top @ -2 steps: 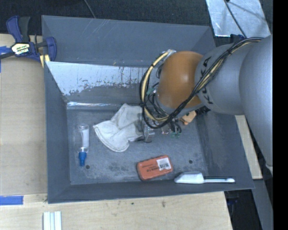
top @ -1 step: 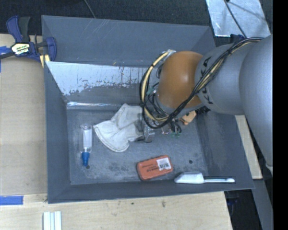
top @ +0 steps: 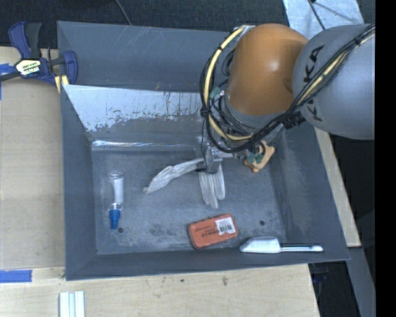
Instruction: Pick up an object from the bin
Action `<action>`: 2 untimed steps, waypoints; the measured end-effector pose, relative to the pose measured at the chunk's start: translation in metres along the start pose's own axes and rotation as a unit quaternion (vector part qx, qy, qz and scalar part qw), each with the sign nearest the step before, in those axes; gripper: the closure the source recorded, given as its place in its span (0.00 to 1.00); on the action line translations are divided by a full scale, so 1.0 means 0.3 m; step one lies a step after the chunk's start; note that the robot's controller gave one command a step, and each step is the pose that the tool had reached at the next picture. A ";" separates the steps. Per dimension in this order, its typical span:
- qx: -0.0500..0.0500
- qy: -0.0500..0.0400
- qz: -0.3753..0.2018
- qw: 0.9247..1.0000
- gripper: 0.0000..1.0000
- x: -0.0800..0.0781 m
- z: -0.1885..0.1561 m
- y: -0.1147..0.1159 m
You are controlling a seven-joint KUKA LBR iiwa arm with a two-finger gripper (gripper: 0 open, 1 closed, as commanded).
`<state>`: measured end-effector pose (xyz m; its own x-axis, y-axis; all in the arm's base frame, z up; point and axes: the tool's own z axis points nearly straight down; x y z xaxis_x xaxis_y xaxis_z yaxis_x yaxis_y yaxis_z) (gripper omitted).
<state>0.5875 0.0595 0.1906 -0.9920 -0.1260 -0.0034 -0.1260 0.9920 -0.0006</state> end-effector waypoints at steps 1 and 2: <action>0.000 0.000 0.000 1.000 1.00 0.000 0.000 0.000; 0.000 0.003 -0.001 1.000 1.00 0.020 -0.183 -0.047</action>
Offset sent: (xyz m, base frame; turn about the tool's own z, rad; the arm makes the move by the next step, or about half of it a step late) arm -0.0060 -0.0246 0.0951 -0.0044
